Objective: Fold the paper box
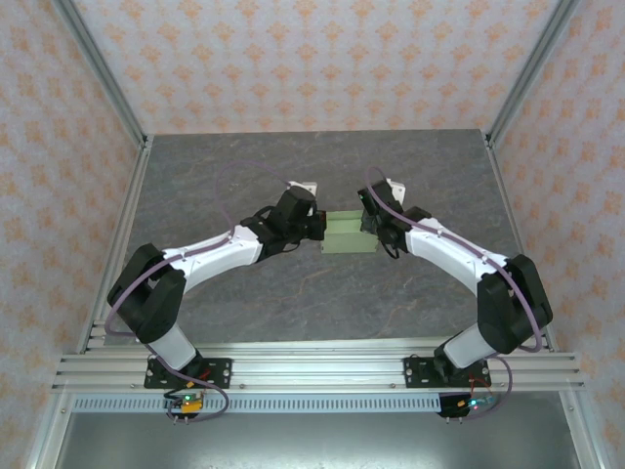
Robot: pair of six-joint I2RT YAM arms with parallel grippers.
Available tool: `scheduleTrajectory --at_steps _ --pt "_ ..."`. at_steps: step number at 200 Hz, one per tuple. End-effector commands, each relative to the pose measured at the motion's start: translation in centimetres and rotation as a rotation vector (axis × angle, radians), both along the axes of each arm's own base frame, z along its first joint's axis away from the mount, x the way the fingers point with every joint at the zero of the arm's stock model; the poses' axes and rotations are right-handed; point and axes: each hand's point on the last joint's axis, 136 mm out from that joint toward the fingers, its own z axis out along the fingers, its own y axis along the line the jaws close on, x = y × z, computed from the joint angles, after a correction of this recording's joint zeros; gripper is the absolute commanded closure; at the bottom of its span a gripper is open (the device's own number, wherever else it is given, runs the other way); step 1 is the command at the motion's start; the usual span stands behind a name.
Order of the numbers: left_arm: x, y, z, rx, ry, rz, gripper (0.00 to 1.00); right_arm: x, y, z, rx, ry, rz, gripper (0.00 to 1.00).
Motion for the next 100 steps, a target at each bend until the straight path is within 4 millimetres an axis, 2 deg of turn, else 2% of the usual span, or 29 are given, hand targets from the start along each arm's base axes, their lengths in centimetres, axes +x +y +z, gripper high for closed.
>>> scheduleTrajectory --at_steps 1,33,65,100 --pt "-1.5 -1.9 -0.9 -0.004 0.037 -0.005 1.0 -0.2 1.1 0.3 0.075 -0.041 -0.003 0.88" --pt "-2.0 -1.2 -2.5 0.034 0.031 0.05 1.0 -0.9 0.4 0.2 0.08 -0.055 -0.018 0.88" --pt "-1.9 -0.3 -3.0 0.054 0.011 0.105 1.0 -1.5 -0.2 0.1 0.089 -0.085 -0.022 0.88" --pt "-2.0 -0.9 -3.5 0.095 -0.015 0.113 1.0 -1.8 -0.4 -0.3 0.099 -0.105 -0.021 0.87"
